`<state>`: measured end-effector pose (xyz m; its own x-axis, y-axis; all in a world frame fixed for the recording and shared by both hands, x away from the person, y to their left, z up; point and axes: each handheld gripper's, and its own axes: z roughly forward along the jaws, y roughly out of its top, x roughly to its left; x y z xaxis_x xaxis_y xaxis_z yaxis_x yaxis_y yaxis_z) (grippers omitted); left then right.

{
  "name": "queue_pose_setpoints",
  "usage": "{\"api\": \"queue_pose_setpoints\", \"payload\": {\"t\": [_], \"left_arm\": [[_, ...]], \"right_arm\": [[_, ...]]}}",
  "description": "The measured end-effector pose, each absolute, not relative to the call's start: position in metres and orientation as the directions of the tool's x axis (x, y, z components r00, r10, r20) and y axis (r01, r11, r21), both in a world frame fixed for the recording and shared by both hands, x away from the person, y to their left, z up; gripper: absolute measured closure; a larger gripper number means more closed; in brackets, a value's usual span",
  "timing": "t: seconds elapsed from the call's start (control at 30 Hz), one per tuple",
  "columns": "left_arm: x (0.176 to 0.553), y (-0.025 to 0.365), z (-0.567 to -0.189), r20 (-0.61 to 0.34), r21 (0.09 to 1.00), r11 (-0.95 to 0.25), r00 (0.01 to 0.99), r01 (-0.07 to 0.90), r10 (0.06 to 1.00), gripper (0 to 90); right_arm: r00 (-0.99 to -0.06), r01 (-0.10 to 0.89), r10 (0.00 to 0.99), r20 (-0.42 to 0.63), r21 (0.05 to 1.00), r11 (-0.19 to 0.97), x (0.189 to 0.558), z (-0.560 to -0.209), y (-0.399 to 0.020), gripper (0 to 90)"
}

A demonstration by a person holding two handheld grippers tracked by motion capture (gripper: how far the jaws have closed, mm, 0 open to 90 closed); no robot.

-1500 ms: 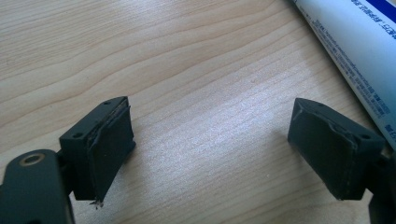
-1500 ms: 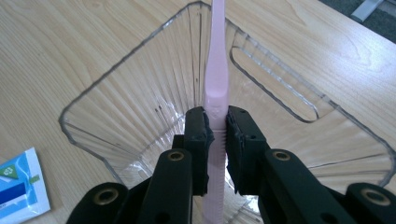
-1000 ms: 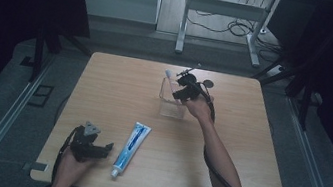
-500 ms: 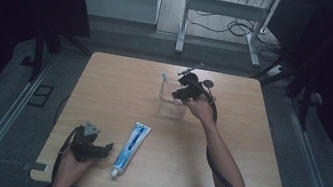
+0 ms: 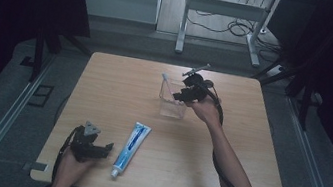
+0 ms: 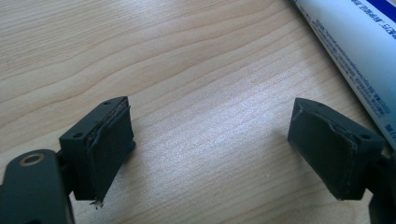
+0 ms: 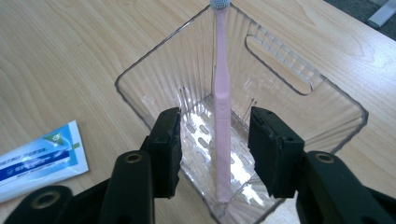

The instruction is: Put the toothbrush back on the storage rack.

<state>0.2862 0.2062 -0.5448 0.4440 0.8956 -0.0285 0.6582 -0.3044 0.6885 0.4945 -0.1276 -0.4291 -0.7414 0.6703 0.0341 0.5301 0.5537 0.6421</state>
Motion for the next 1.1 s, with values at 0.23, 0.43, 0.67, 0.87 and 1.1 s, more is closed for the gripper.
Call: {"api": "queue_pose_setpoints", "payload": {"t": [0.23,0.43,0.67,0.87,1.1], "left_arm": [[0.286,0.206,-0.545,-0.028,0.689,-0.305,0.445,0.658,0.895,14.1],[0.286,0.206,-0.545,-0.028,0.689,-0.306,0.446,0.657,0.895,14.1],[0.286,0.206,-0.545,-0.027,0.689,-0.306,0.446,0.657,0.895,14.1],[0.286,0.206,-0.545,-0.027,0.689,-0.307,0.446,0.657,0.895,14.1],[0.286,0.206,-0.545,-0.026,0.689,-0.307,0.445,0.657,0.895,14.2]], "right_arm": [[-0.740,0.523,0.672,0.033,0.656,0.544,0.488,-0.424,-0.134,45.2],[-0.743,0.509,0.668,0.032,0.675,0.534,0.481,-0.417,-0.140,37.5],[-0.742,0.504,0.668,0.049,0.698,0.508,0.473,-0.411,-0.147,30.3],[-0.747,0.503,0.662,0.060,0.703,0.503,0.467,-0.409,-0.153,21.3],[-0.753,0.491,0.656,0.046,0.704,0.514,0.458,-0.412,-0.158,13.3]]}}
